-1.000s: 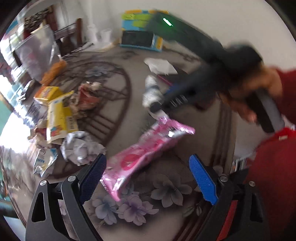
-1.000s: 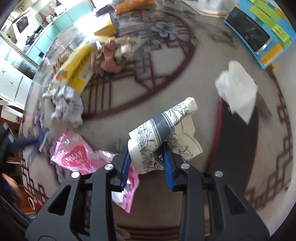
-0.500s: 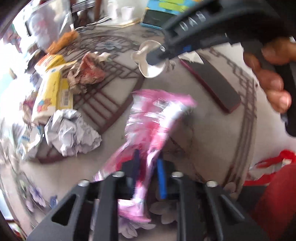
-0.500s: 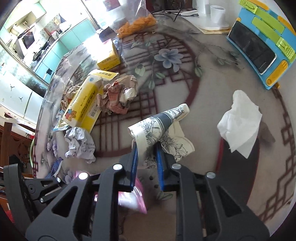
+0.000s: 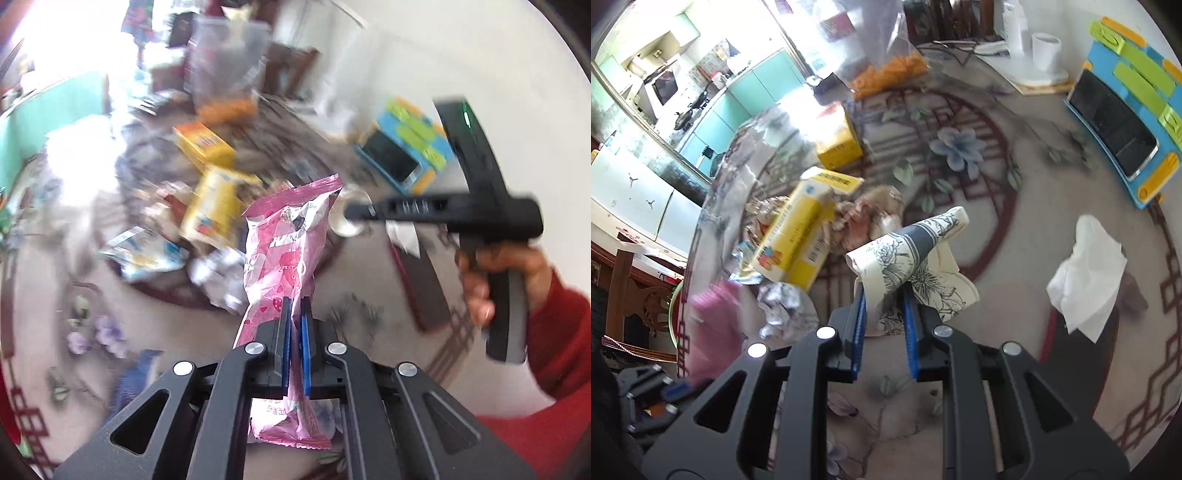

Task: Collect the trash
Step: 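Grasp the pink wrapper with the left tool while the right tool grasps the patterned paper cup, then carry the pink wrapper and paper cup over the red bucket and open both tools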

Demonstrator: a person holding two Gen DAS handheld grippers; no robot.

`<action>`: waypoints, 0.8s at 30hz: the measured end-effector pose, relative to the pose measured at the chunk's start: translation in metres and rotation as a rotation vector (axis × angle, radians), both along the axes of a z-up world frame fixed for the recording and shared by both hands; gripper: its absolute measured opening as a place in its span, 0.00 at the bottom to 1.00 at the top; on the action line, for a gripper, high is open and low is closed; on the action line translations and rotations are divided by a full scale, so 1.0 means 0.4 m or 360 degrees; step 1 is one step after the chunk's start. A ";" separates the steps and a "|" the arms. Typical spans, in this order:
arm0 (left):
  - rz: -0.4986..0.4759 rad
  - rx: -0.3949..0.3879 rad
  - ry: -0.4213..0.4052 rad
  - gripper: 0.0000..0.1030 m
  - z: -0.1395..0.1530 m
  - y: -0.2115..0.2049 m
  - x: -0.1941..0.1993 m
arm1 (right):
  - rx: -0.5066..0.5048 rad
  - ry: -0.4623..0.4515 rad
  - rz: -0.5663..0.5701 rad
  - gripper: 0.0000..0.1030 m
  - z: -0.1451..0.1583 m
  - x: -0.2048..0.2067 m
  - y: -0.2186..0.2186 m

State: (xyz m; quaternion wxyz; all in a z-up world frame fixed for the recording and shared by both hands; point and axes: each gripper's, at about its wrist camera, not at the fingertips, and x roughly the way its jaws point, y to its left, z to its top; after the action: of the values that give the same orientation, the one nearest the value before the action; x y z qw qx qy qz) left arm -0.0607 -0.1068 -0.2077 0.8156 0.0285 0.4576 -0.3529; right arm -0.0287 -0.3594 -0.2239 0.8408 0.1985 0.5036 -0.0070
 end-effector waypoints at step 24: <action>0.0487 0.0039 -0.0118 0.02 0.089 0.361 0.147 | -0.0115 -0.0176 0.0144 0.18 0.131 0.070 0.256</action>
State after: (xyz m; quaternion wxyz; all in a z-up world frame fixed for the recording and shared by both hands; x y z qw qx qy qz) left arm -0.0019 0.0376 -0.1722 0.8758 -0.0187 0.4305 -0.2175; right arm -0.0007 -0.2570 -0.1717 0.8734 0.1452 0.4642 0.0238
